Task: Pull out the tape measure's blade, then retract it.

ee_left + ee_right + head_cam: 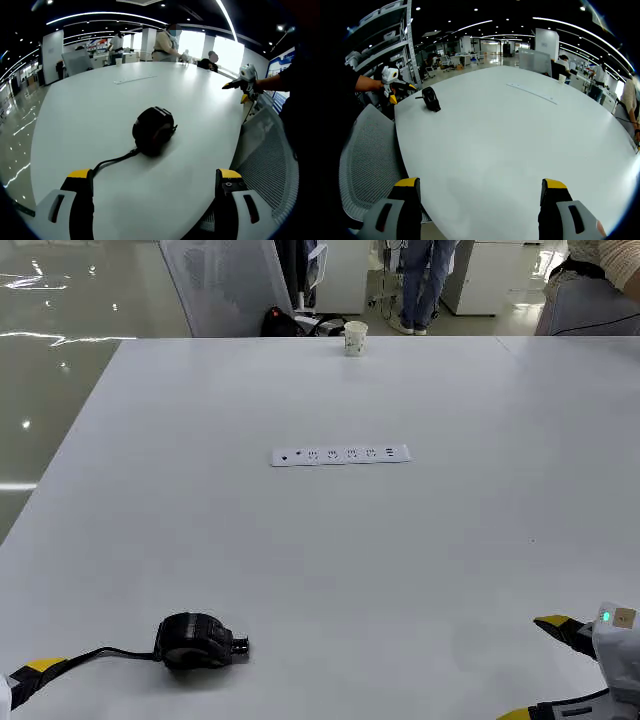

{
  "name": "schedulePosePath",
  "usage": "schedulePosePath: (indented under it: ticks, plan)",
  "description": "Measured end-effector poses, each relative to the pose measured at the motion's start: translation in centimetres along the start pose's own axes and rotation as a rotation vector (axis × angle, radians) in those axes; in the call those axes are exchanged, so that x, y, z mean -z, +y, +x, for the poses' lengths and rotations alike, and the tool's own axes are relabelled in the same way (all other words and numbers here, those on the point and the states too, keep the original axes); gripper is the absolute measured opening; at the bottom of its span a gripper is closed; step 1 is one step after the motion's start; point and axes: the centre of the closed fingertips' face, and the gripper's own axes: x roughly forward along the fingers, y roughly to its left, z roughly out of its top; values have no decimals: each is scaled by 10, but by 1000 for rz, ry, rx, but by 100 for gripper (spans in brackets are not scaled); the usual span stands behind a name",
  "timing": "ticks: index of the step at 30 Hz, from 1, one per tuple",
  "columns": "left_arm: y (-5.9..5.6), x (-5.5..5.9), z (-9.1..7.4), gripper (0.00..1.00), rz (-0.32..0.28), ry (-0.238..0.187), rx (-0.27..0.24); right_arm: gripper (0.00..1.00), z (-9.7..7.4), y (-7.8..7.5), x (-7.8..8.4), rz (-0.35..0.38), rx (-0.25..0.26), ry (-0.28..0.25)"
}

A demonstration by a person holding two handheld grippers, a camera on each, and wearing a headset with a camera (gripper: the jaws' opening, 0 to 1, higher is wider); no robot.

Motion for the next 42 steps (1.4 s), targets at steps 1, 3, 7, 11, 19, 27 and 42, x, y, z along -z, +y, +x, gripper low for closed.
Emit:
schedulePosePath:
  ticks: [1,3,7,11,19,27,42]
  plan:
    - [0,0,0,99,1,1,-1,99,0,0,1,1,-1,2]
    - [0,-1,0,99,1,-3,-3,99,0,2,2,3,-5,4]
    - [0,-2,-2,99,-1,-7,-7,99,2,4,5,7,-16,16]
    - [1,2,-3,99,-7,1,-10,99,2,4,3,2,-18,14]
    - [5,0,-3,99,13,7,-5,99,2,1,-3,-61,1,-19]
    - [11,-9,0,99,120,51,31,99,9,9,-14,-85,-28,-23]
    - [5,-34,19,99,323,168,189,99,35,22,-49,-165,-124,-31]
